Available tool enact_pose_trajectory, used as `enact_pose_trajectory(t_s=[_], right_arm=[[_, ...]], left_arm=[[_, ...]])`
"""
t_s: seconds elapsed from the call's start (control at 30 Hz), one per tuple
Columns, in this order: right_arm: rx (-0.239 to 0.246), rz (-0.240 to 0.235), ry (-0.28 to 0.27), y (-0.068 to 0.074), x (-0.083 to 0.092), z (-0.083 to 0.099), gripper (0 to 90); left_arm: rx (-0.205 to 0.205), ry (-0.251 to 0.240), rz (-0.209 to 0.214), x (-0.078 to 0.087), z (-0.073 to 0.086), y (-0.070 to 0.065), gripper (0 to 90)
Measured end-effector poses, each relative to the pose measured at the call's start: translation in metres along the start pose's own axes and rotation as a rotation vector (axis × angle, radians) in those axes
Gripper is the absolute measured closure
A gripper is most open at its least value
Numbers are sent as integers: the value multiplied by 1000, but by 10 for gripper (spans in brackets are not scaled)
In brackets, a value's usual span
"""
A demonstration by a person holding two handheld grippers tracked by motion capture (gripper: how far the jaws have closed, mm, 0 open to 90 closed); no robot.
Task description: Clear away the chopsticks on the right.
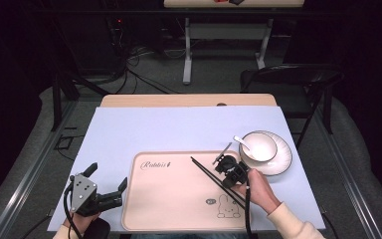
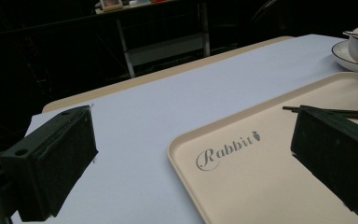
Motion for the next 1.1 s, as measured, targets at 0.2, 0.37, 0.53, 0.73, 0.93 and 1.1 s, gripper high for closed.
enact_pose_trajectory(t_s=[0.2,0.37,0.53,0.73,0.93,1.1], right_arm=[[18,11,-28,-4,5,0,628],[50,34,-123,-8,21,-1,335],[117,70,-272,-7,47,-2,188],[148,101,-394,-6,74,4,127],[142,136,-463,-9,92,17,51],[110,163,-528,-18,106,31,25]], left_arm=[[1,-2,-1,0,0,0,0],[1,-1,-1,0,0,0,0],[-1,0,-1,-1,0,-1,0],[1,0,-2,-1,0,0,0],[1,0,-2,-1,0,0,0],[1,1,-2,-1,0,0,0]])
Point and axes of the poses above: each handheld gripper's, and its own axes: x roughly backward along the jaws, z roughly out of its underside, y roughly to its left, the point moved 7 cm from there along -x, roughly forward along the jaws, and after that the axes turned 5 degrees about -x, right-handed, at the moved point
